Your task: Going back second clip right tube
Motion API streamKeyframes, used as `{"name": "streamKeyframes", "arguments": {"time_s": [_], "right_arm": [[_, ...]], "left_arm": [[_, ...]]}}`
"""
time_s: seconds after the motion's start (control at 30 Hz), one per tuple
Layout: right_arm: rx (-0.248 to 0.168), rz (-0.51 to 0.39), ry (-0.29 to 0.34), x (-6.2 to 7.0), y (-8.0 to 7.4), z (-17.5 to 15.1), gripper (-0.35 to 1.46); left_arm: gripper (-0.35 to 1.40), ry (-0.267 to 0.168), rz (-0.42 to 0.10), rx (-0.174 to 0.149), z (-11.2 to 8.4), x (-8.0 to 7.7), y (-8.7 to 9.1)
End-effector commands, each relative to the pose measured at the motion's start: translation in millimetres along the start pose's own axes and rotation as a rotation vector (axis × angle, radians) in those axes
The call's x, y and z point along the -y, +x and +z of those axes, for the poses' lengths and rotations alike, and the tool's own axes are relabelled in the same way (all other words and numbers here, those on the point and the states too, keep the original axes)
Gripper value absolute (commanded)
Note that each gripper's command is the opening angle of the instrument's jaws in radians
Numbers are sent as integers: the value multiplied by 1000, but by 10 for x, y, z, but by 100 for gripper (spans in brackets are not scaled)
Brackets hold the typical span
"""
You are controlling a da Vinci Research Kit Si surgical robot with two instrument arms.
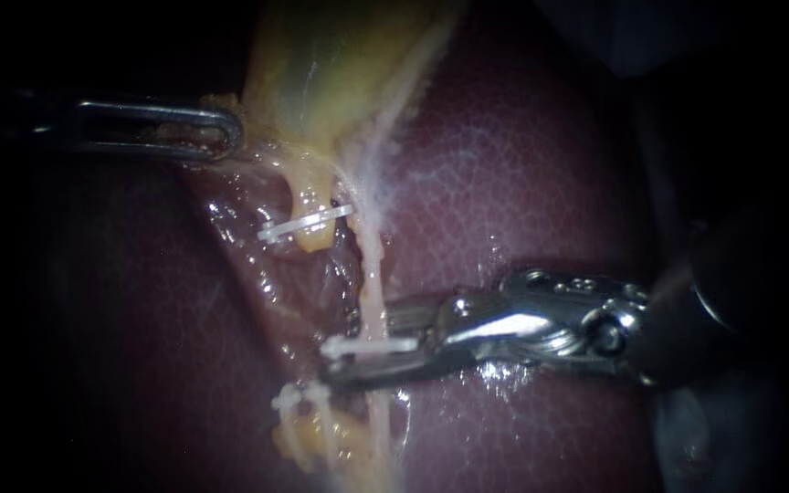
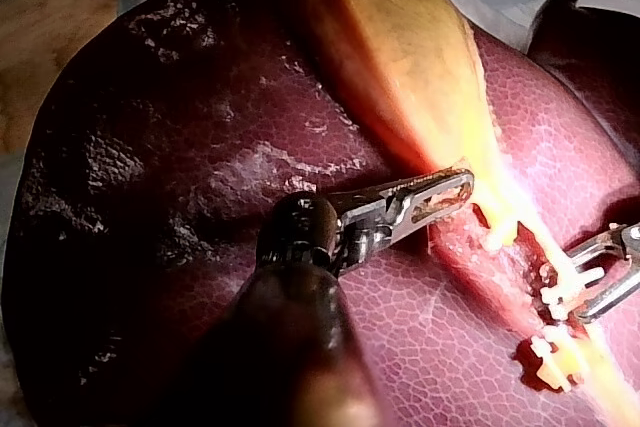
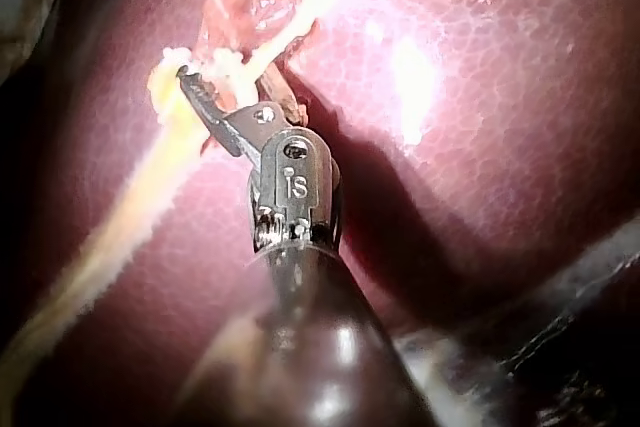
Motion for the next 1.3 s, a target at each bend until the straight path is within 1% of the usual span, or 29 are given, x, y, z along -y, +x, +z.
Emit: {"name": "streamKeyframes", "arguments": {"time_s": [0.03, 0.13, 0.17, 0.23, 0.33, 0.43, 0.53, 0.6, 0.7, 0.87, 1.0, 1.03, 1.17, 1.23, 1.3], "right_arm": [[-3, -42, -10, -3, -2, -5, 50], [-2, -164, -22, -8, -1, -28, 50], [-2, -194, -26, -8, 2, -36, 50], [-1, -248, -32, -5, 13, -56, 50], [0, -313, -45, 2, 32, -82, 50], [12, -361, -65, 12, 47, -102, 49], [27, -396, -84, 19, 54, -117, 49], [29, -418, -96, 21, 56, -123, 49], [32, -434, -107, 19, 56, -127, 49], [33, -452, -103, 16, 53, -127, 50], [33, -453, -102, 17, 52, -128, 50], [33, -453, -102, 17, 52, -129, 50], [33, -453, -101, 16, 50, -131, 50], [33, -453, -101, 15, 50, -131, 50], [33, -453, -101, 14, 49, -132, 50]], "left_arm": [[-35, 1, 0, 0, -1, 0, -1], [-35, 1, 0, 0, -1, 0, -1], [-35, 1, 0, 0, -1, 0, -1], [-35, 1, 0, 0, -1, 0, -1], [-35, 1, 0, 0, 0, 0, -1], [-35, 1, 0, 0, 0, 0, -1], [-35, 1, 0, 0, 0, 0, -1], [-35, 1, 0, 0, 1, 0, -1], [-35, 0, 0, 0, 2, 0, -1], [-35, -3, 9, 1, 7, -2, 4], [-35, -13, 16, 5, 21, -6, 16], [-35, -9, 17, 7, 25, -7, 19], [-35, -2, 26, -5, 47, -15, 34], [-35, -2, 29, -14, 57, -20, 40], [-35, 0, 30, -20, 63, -22, 43]]}}
